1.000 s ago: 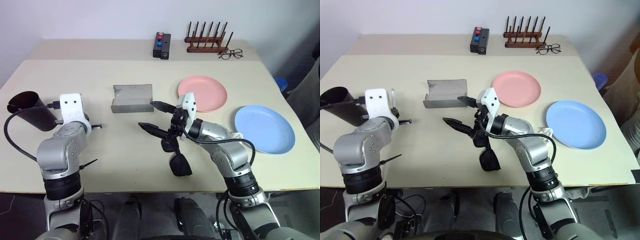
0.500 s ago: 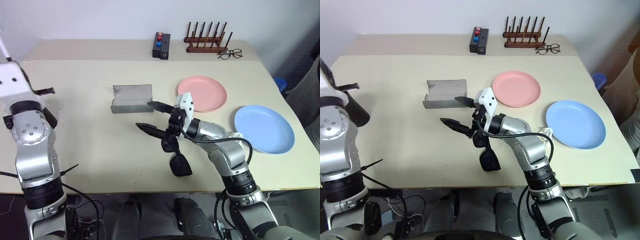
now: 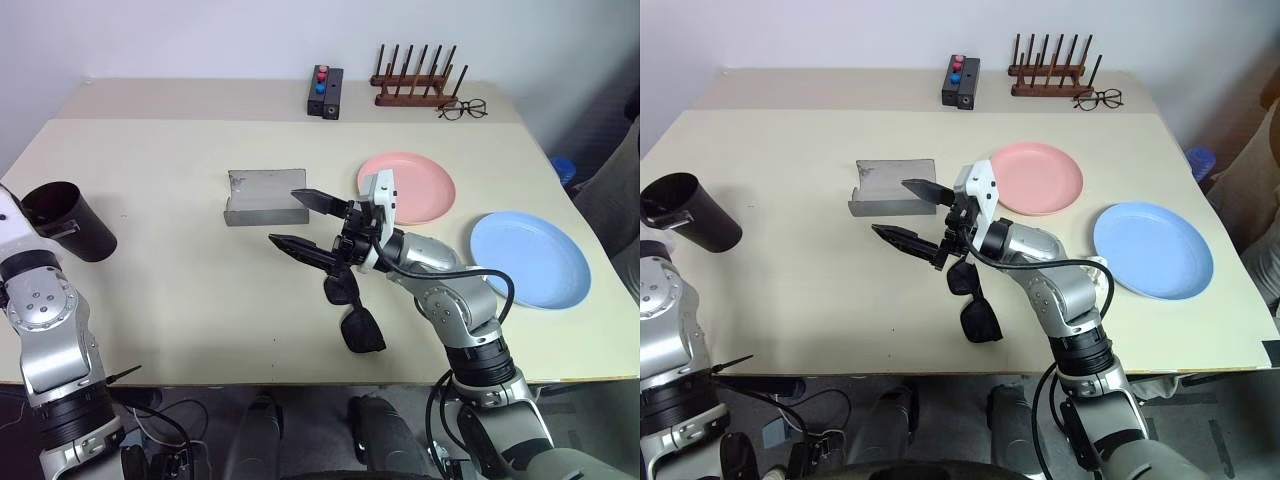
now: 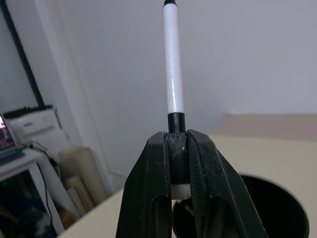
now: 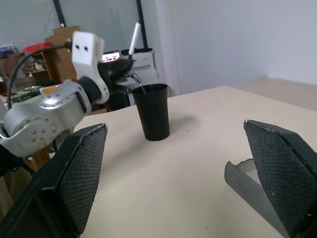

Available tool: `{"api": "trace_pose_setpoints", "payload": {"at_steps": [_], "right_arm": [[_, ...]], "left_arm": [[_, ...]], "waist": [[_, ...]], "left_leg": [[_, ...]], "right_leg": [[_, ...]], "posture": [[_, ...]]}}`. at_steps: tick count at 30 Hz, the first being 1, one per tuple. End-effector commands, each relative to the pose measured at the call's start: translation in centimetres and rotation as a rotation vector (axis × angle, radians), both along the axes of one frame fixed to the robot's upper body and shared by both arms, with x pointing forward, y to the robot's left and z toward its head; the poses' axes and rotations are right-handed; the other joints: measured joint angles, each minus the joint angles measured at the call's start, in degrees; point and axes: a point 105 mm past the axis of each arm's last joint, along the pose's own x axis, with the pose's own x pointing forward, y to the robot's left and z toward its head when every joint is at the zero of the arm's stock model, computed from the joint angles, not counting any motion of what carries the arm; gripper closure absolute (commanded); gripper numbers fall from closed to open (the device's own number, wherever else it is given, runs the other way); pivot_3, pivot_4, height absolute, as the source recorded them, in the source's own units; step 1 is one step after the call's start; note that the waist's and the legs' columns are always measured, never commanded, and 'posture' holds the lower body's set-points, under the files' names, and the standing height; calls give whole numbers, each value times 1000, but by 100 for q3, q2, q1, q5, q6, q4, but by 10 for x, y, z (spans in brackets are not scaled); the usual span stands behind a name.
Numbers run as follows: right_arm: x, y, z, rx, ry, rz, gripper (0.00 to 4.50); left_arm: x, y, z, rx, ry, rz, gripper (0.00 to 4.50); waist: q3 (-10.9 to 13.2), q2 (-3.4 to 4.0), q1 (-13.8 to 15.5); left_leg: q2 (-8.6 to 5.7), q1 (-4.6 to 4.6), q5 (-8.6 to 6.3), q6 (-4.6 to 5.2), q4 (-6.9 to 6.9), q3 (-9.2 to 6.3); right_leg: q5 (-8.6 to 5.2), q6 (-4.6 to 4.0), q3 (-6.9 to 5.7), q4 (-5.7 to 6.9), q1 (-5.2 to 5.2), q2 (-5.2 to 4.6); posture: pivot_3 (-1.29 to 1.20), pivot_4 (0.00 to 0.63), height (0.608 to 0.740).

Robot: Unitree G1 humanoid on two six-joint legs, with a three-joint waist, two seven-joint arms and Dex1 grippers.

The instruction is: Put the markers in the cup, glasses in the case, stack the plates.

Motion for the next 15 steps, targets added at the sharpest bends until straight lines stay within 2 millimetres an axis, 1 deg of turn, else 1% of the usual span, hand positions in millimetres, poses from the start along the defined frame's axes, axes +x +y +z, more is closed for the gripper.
{"api": "trace_pose_setpoints", "payload": {"at_steps": [1,7,15], "right_arm": [[-5,3,13,18,-55,26,0],[-5,3,13,16,-57,27,0],[-5,3,13,21,-58,21,0]], "left_arm": [[-1,2,8,5,-48,-7,4423],[9,2,10,-2,-60,-36,4423],[14,2,4,-27,-54,-45,4423]], "waist": [[0,0,-3],[0,0,1],[0,0,-14]], "left_leg": [[0,0,0,0,0,0],[0,0,0,0,0,0],[0,0,0,0,-1,0]], "right_leg": [[0,0,0,0,0,0],[1,2,0,0,0,0],[8,14,0,1,0,1]], "posture": [[0,150,740],[0,150,740],[0,150,740]]}}
